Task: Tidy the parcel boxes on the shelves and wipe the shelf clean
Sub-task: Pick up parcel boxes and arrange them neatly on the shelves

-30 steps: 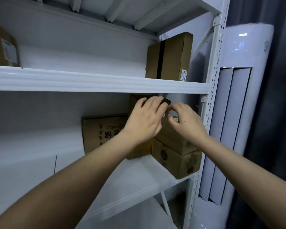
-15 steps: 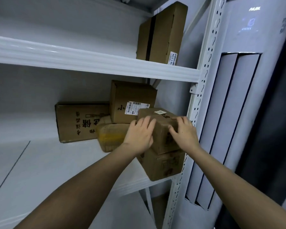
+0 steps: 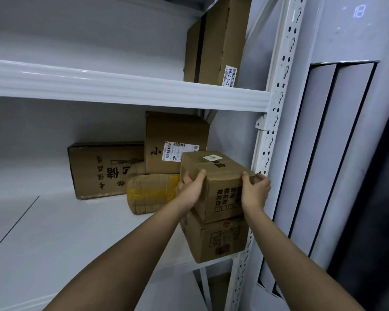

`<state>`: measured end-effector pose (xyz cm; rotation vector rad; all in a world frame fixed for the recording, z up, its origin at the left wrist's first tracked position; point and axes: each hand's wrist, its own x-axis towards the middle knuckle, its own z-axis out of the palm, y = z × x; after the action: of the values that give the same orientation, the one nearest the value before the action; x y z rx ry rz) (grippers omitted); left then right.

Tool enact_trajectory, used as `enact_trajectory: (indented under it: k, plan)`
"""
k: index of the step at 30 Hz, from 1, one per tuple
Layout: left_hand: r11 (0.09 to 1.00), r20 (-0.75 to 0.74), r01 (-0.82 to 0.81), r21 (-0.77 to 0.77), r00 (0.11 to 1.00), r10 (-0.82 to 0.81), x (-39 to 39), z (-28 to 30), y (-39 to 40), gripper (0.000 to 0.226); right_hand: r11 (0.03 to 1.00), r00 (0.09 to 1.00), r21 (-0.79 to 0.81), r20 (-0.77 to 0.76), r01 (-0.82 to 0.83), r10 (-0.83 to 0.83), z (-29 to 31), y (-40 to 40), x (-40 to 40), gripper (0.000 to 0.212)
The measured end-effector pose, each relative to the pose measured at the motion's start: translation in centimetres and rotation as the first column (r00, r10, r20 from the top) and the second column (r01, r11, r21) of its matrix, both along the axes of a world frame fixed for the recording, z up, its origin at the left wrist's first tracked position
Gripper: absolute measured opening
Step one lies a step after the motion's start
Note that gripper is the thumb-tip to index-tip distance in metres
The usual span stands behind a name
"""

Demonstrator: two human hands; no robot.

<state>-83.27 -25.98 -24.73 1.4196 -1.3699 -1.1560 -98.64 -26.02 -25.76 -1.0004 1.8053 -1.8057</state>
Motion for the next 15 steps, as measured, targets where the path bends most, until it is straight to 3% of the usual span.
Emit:
enact_trajectory:
  k: [3, 7, 10, 13, 15]
  plan:
    - [0.994, -0.167, 0.059, 0.097, 0.985, -0.042, -0.4, -0.6, -1.0, 0.115, 0.999, 0.996, 0.022, 0.082, -0.035, 0.034, 0.0, -0.3, -0.2, 0.045]
    - [0.992, -0.236, 0.084, 0.089, 0.970, -0.061, -0.8, -0.8, -0.8, 0.108, 0.987, 0.978, 0.045, 0.149, -0.152, 0.144, 0.1, -0.1, 0.7, 0.045]
    - [0.996, -0.306, 0.051, 0.075, 0.952, -0.026, -0.5, -0.7, -0.7, 0.093, 0.984, 0.968, -0.034, 0.173, -0.176, 0.179, 0.4, 0.8, 1.5, 0.028]
    - [0.996, -0.343, 0.027, 0.089, 0.939, 0.005, 0.4, -0.2, -0.2, 0.093, 0.984, 0.979, -0.098, 0.124, -0.151, 0.163, 0.4, 1.6, 2.4, 0.034]
    - [0.996, -0.376, 0.049, 0.075, 0.926, -0.017, 1.0, 0.3, 0.9, 0.081, 0.980, 0.980, -0.123, 0.103, -0.156, 0.169, 0.7, 2.1, 3.4, 0.038]
